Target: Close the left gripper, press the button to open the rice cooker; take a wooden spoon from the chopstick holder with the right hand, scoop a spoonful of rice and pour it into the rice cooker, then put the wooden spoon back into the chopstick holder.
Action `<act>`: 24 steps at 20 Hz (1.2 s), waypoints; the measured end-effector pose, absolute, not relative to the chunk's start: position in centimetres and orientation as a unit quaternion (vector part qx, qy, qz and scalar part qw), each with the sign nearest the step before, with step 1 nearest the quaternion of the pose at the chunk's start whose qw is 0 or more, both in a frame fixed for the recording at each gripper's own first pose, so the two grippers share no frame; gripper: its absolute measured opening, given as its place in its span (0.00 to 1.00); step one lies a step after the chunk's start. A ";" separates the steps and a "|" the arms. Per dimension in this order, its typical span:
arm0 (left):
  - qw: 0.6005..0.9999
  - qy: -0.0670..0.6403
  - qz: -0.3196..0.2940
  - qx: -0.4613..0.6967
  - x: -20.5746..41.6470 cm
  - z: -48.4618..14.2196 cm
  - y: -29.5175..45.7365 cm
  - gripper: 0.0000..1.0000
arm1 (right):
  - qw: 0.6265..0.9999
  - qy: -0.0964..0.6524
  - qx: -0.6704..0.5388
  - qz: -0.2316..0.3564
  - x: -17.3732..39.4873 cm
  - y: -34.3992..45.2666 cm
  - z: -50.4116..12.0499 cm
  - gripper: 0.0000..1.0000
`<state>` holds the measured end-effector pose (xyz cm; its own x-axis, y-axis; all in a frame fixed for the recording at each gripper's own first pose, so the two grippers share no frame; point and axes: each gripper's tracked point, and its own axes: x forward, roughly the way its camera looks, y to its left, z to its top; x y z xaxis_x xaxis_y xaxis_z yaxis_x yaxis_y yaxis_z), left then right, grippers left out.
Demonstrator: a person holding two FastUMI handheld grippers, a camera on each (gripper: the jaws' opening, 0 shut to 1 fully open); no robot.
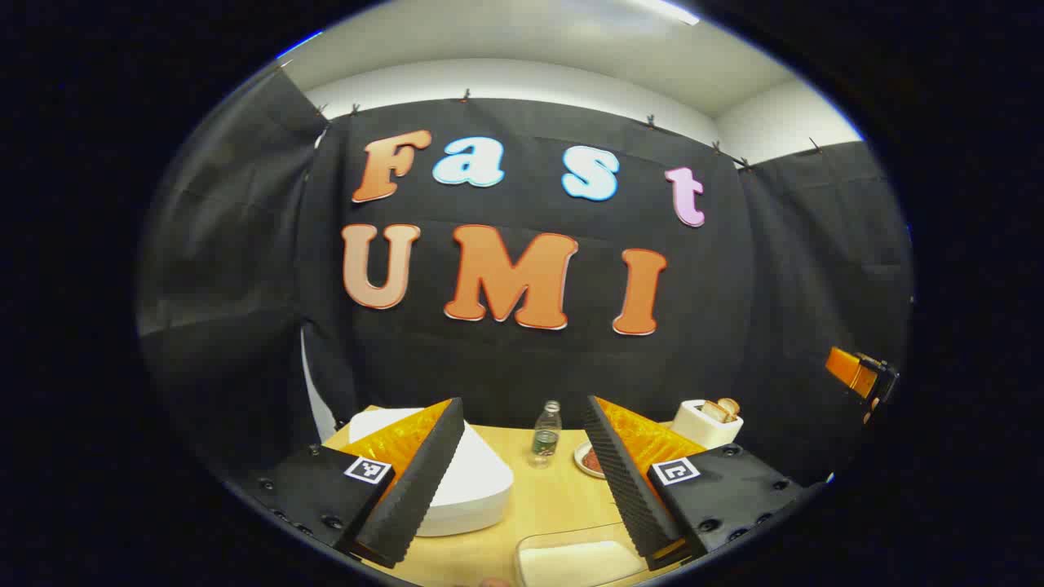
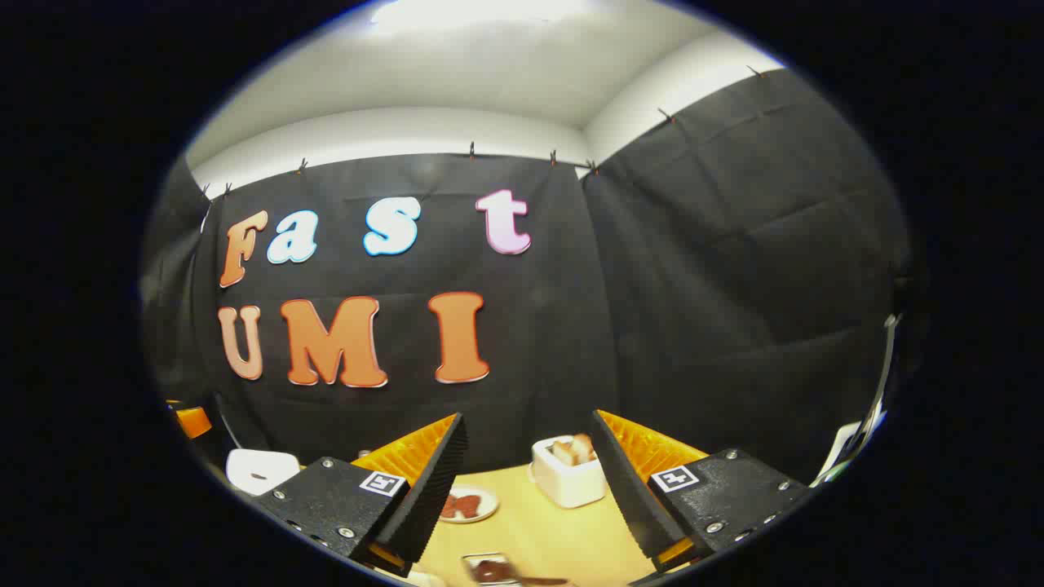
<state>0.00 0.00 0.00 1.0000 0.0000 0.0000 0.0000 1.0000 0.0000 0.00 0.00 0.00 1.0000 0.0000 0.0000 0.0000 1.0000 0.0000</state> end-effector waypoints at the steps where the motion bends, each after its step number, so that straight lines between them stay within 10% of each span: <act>1: 1.000 -0.005 0.022 -0.001 -0.5 0.6 2.5 0.99 | 1.000 0.025 0.012 0.010 -0.5 1.4 -1.2 0.94; 7: 0.995 -0.016 0.092 0.044 -3.0 2.4 8.8 1.00 | 0.999 0.044 -0.017 0.016 -0.2 2.1 -0.3 0.94; 24: 0.998 0.017 0.052 0.025 -0.5 3.0 2.7 1.00 | 0.997 0.024 -0.073 0.033 0.8 -0.5 3.2 0.94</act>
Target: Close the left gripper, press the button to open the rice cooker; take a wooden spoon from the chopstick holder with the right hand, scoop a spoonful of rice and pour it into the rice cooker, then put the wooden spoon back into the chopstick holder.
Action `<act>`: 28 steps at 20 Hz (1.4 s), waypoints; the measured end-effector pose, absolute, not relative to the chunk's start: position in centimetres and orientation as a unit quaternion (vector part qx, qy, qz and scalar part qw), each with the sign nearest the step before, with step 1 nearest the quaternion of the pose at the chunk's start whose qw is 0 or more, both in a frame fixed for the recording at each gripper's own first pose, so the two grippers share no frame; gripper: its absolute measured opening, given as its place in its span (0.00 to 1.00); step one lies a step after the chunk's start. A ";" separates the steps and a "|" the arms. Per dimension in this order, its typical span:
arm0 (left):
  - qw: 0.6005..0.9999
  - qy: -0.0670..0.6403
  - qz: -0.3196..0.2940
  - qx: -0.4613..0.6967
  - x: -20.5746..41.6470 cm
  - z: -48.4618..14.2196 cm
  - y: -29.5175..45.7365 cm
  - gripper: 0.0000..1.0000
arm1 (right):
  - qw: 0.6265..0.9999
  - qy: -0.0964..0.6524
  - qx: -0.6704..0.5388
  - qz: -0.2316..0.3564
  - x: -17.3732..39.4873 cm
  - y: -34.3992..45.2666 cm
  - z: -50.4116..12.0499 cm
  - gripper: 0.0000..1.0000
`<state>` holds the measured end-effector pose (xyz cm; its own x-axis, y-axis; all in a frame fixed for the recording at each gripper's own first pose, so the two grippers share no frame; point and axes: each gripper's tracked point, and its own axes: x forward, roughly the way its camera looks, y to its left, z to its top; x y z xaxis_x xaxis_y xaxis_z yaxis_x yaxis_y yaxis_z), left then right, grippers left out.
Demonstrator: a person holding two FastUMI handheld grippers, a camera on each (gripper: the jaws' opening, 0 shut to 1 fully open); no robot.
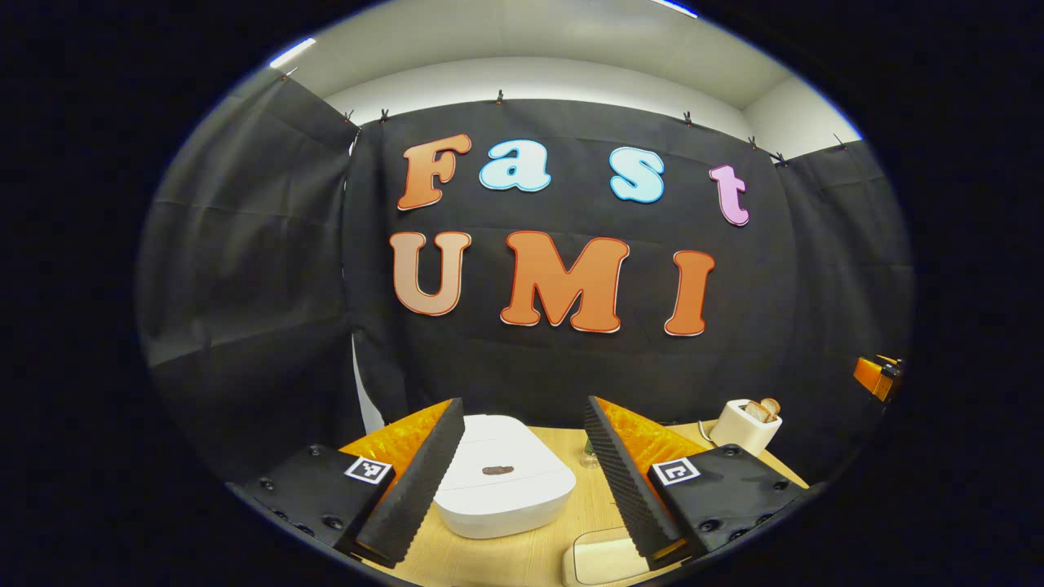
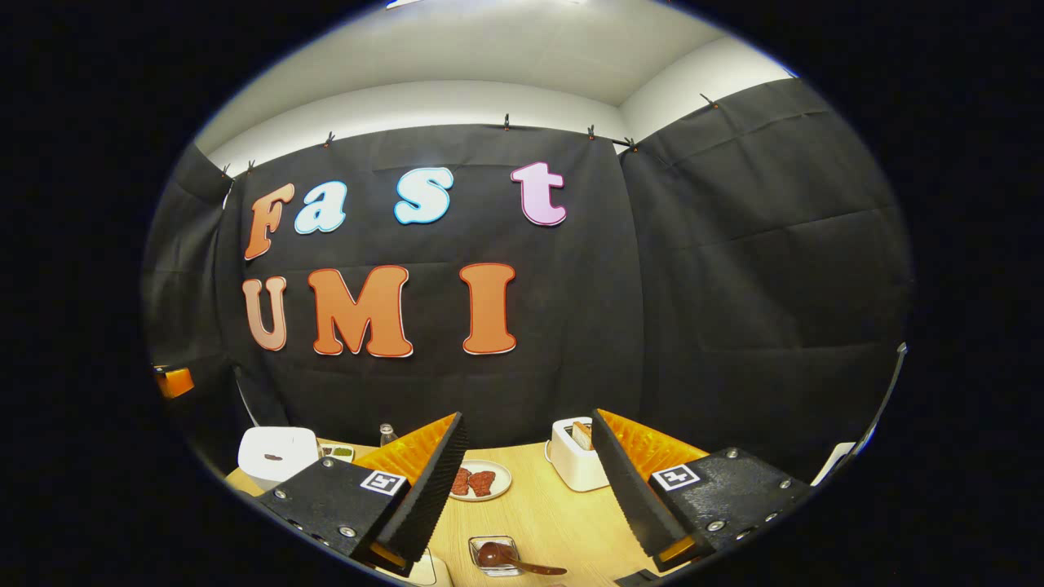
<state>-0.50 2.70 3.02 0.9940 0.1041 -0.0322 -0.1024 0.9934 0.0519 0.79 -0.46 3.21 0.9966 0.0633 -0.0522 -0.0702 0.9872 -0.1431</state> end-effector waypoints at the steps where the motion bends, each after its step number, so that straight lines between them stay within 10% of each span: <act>1: 0.998 0.017 0.050 0.029 -0.6 3.2 2.4 1.00 | 0.996 0.023 -0.071 0.037 0.7 -0.3 3.3 0.94; 7: 0.996 0.015 0.061 0.067 -0.8 3.9 2.6 0.71 | 0.996 0.037 -0.057 0.060 0.5 0.9 2.3 0.94; 10: 0.995 0.012 0.074 0.064 -0.4 3.7 3.6 0.10 | 0.996 0.034 -0.066 0.057 0.8 0.8 2.2 0.94; 28: 0.992 0.078 0.059 0.080 9.4 -4.2 7.2 0.05 | 0.994 0.055 -0.090 0.036 1.1 0.1 0.1 0.94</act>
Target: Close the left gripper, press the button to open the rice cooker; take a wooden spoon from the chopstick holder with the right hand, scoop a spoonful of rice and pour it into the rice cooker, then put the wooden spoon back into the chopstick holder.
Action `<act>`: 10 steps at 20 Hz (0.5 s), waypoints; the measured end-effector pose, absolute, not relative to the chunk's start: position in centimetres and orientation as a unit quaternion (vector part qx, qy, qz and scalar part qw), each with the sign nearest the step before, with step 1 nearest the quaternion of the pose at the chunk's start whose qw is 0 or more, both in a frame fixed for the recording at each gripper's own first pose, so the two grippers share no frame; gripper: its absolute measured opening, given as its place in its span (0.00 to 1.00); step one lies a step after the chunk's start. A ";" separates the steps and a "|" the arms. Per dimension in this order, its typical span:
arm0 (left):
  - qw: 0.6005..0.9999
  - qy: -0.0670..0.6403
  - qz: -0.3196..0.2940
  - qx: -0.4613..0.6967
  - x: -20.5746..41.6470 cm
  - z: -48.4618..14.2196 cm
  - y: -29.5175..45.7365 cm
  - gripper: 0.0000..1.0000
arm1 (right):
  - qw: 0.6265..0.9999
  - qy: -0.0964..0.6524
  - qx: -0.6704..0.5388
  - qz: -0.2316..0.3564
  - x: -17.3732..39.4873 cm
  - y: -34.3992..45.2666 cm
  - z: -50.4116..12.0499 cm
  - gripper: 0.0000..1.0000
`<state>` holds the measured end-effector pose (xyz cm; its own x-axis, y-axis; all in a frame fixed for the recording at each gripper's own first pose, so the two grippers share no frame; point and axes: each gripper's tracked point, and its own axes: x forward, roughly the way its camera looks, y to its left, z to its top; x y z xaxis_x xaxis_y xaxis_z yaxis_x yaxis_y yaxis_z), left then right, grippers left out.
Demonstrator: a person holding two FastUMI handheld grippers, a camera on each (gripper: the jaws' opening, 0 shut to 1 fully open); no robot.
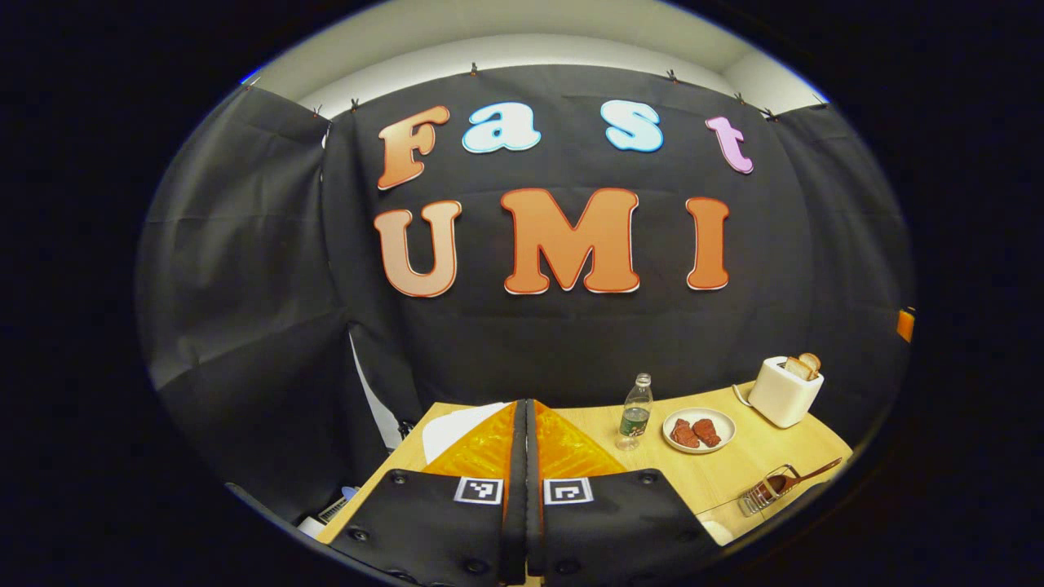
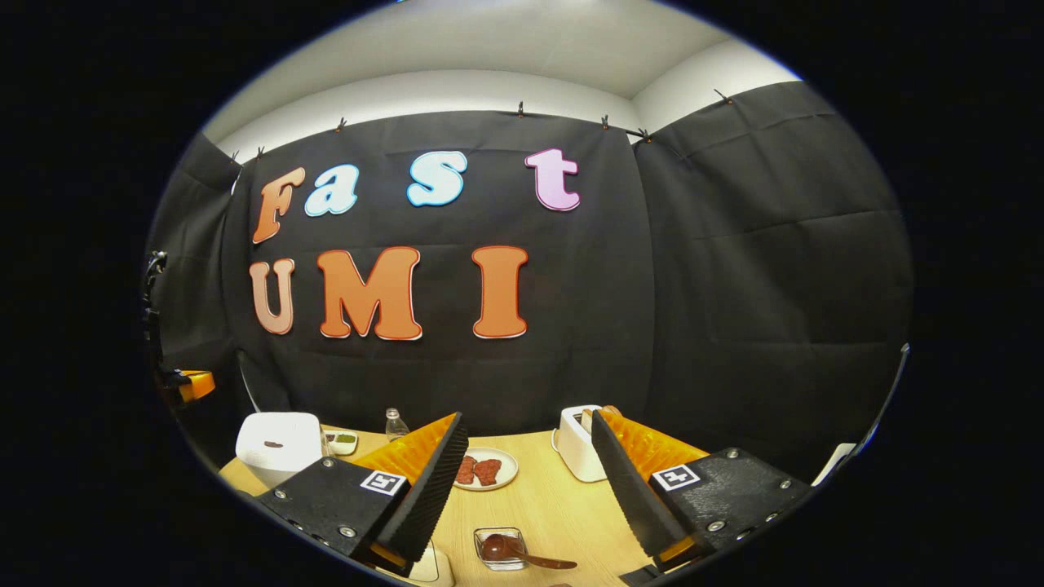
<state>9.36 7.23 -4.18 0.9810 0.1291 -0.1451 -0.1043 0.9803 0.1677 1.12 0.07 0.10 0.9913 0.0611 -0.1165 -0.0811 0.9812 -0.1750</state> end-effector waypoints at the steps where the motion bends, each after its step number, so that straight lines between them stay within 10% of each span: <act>1: 0.991 0.097 0.054 0.074 10.6 -5.5 7.4 0.05 | 0.994 0.060 -0.088 0.034 1.2 -0.1 -0.3 0.94; 10: 0.978 0.198 0.043 0.047 16.6 -14.8 9.1 0.05 | 0.993 0.101 -0.056 0.003 2.0 -2.6 -3.0 0.94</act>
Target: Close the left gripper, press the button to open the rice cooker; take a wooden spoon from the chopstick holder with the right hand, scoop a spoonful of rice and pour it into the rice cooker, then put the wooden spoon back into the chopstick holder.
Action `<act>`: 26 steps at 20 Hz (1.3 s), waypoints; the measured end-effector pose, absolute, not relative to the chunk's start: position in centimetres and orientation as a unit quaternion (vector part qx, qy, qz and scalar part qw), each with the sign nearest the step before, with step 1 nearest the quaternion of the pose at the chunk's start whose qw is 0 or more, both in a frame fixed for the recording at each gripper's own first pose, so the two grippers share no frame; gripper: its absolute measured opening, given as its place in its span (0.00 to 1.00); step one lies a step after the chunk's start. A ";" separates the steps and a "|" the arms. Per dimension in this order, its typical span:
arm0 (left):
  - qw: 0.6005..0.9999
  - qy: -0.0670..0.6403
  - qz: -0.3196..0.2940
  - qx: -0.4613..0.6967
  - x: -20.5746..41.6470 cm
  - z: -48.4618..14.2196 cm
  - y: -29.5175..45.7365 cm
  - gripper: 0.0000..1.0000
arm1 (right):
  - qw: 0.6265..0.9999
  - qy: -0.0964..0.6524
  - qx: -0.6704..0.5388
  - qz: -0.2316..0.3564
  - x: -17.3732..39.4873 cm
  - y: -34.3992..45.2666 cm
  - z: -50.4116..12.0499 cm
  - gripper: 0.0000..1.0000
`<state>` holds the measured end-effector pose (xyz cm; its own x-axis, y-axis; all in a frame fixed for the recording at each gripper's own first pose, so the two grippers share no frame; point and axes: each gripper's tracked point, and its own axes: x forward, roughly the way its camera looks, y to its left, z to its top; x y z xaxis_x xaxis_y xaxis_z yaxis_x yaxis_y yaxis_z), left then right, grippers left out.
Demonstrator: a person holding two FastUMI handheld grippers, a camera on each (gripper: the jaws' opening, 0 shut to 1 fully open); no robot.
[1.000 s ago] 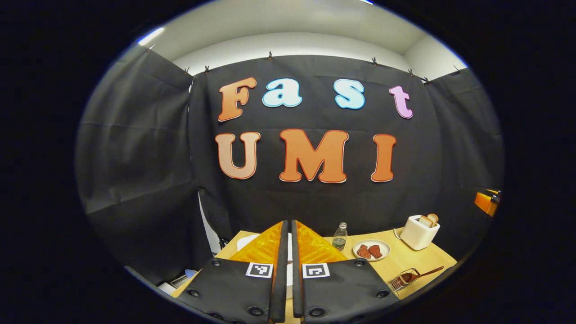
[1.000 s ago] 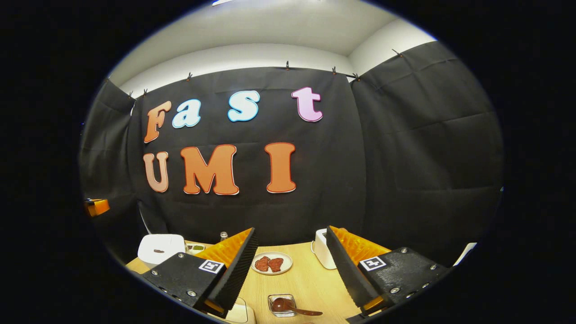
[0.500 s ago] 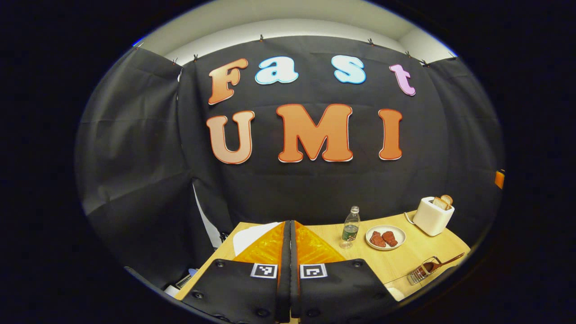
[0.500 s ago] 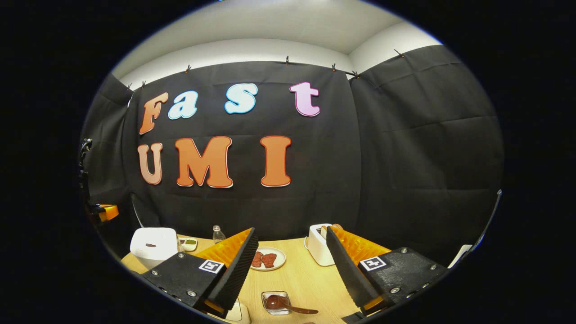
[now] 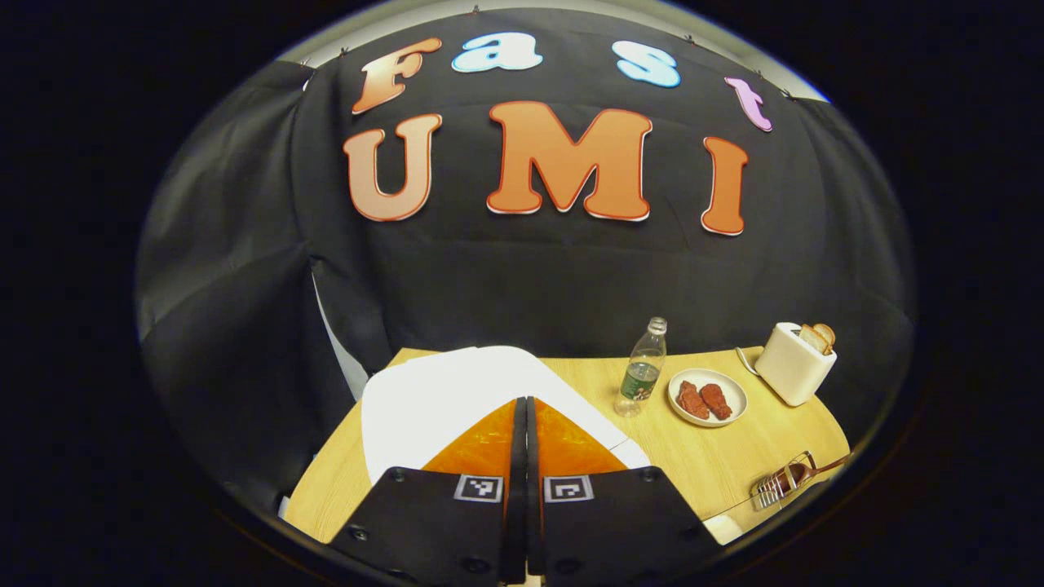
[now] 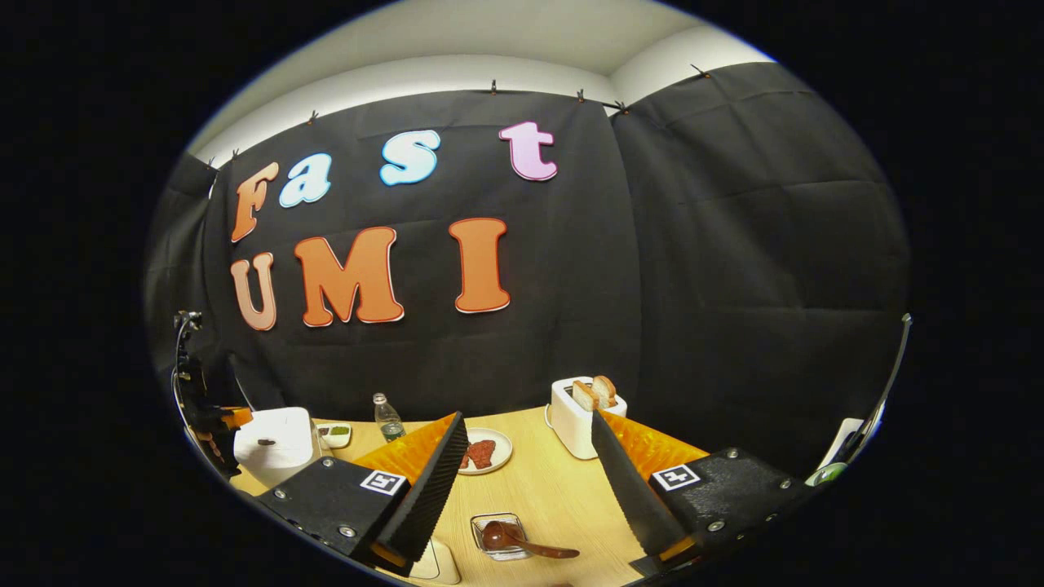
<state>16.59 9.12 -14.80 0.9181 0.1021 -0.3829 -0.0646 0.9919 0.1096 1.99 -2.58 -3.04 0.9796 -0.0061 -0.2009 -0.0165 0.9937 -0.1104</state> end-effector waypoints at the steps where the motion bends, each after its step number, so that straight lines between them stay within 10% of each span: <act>1: 0.976 0.209 0.042 0.044 16.7 -15.8 9.2 0.05 | 0.993 0.103 -0.055 -0.004 2.0 -3.0 -3.2 0.94; 14: 0.963 0.260 0.060 0.041 16.1 -20.4 10.4 0.05 | 0.990 0.128 -0.049 -0.044 1.6 -6.0 -5.3 0.94; 26: 0.992 0.103 0.066 0.033 11.2 -3.0 8.7 0.05 | 0.985 0.159 0.041 -0.045 -1.1 -7.9 -11.1 0.94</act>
